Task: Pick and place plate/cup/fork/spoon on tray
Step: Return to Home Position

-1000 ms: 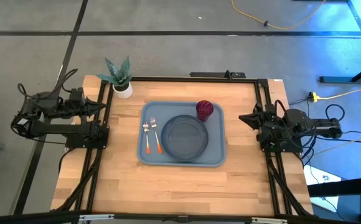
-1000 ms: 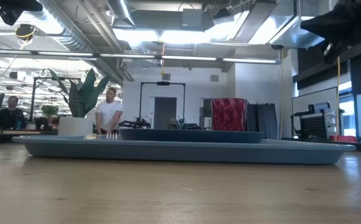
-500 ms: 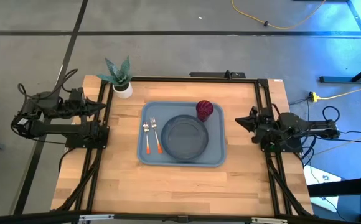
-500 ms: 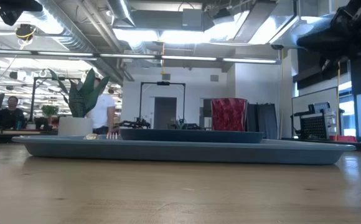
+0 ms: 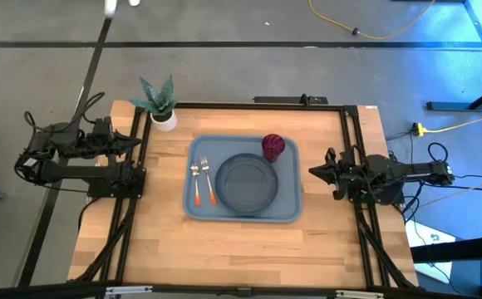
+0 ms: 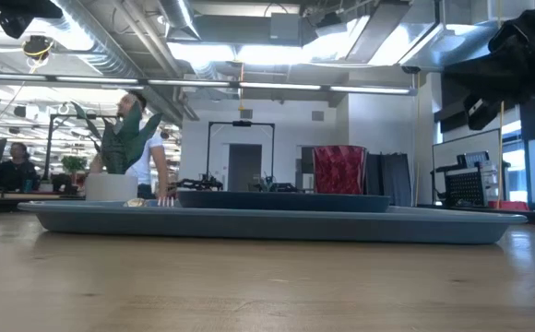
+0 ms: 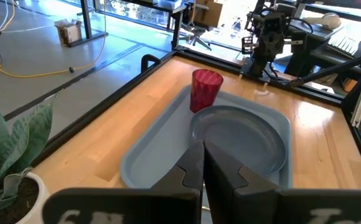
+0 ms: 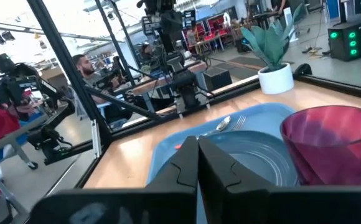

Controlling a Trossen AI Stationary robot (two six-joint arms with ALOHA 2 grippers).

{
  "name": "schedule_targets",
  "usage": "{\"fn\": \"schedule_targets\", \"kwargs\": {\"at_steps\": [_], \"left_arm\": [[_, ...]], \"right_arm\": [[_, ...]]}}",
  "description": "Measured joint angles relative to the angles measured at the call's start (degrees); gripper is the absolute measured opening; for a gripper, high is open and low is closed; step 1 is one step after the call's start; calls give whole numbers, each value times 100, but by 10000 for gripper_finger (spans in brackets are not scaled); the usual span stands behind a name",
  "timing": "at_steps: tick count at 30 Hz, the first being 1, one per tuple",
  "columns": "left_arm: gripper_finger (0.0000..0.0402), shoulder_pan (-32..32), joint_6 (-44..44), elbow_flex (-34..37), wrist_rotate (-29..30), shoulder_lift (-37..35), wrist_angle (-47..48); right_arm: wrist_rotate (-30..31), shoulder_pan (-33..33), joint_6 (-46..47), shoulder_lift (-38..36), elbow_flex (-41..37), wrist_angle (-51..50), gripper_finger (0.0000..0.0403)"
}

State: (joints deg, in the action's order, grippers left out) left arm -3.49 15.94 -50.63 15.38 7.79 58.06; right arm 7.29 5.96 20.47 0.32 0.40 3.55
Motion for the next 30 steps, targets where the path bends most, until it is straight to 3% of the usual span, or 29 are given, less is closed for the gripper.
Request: {"fn": "schedule_targets", "kwargs": {"at_steps": [6,15,22,30], "left_arm": [[0,0,-159,54,17,-4,-230],[0,0,-560,1018,-134,-206,-955],[0,2,-571,1199,-232,-771,-1596],[0,4,-560,1825,-301,-679,-2521]], "right_arm": [[-109,0,-17,-7,0,-6,5],[-105,0,-2,-11,0,-11,5],[-134,0,18,-11,4,-9,5],[-135,0,28,-13,7,-6,5]]}}
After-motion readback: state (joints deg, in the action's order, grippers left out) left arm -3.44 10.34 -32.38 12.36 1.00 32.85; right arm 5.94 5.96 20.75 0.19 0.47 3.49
